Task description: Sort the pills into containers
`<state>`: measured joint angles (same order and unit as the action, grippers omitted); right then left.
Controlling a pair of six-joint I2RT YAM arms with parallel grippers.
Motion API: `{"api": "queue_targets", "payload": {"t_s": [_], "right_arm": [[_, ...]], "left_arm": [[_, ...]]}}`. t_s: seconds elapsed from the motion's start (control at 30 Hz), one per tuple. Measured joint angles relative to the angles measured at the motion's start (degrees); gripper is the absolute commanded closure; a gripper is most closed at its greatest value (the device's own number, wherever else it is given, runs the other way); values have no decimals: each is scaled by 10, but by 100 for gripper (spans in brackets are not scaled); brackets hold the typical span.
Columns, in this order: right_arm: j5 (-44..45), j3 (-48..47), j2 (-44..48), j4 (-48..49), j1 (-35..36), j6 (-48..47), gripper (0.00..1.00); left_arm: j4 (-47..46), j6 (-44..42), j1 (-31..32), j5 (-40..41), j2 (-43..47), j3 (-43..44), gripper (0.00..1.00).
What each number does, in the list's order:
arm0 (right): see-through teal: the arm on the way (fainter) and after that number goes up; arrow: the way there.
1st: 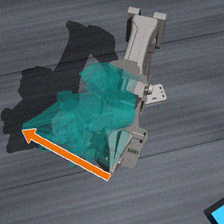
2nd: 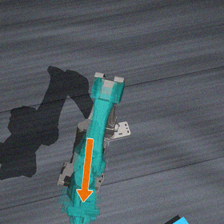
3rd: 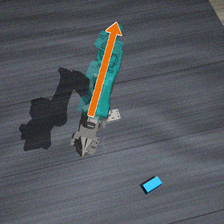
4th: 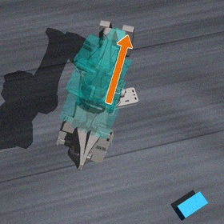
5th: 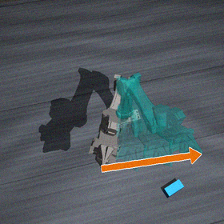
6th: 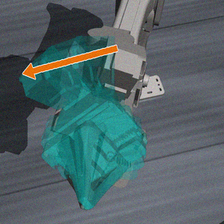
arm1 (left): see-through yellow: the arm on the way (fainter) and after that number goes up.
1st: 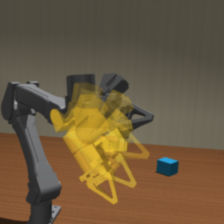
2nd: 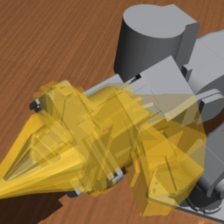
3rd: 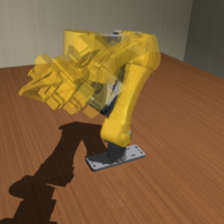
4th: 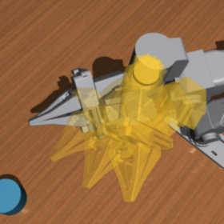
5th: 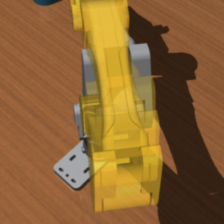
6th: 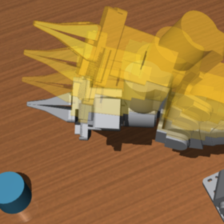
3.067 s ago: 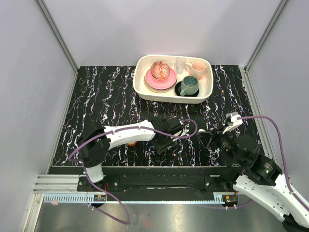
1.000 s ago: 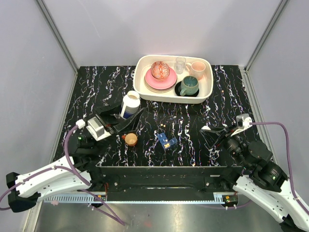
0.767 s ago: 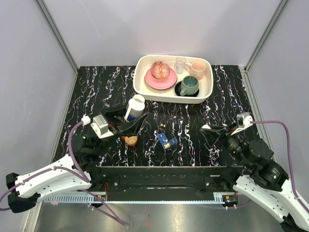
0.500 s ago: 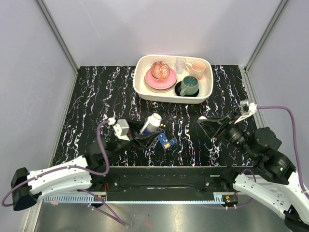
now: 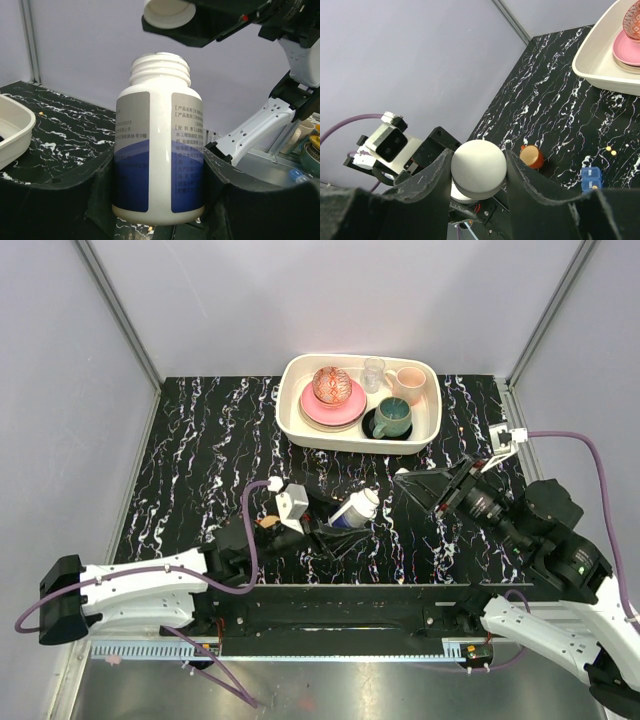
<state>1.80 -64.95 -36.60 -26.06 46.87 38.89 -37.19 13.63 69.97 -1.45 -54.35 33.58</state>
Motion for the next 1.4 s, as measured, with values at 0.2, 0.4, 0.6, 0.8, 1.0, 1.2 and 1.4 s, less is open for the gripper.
{"api": "queue_targets", "payload": {"t_s": [0.2, 0.4, 0.6, 0.8, 1.0, 1.2, 1.4], "right_arm": [[-7, 11, -1, 1, 0, -2, 92], [-30, 17, -3, 5, 0, -2, 92], [-47, 21, -6, 13, 0, -2, 92], [-49, 24, -6, 15, 0, -2, 92], [-52, 24, -3, 22, 0, -2, 92], [-73, 32, 0, 27, 0, -2, 92], [-81, 37, 7, 27, 0, -3, 92]], "left_arm": [[1, -3, 7, -8, -25, 30, 100], [3, -4, 9, -15, -42, 48, 100], [2, -9, 12, -22, -64, 72, 100], [3, -12, 13, -25, -83, 82, 100], [3, -12, 14, -26, -94, 90, 100], [3, -14, 16, -26, -98, 92, 100], [2, -14, 16, -26, -100, 92, 100]]}}
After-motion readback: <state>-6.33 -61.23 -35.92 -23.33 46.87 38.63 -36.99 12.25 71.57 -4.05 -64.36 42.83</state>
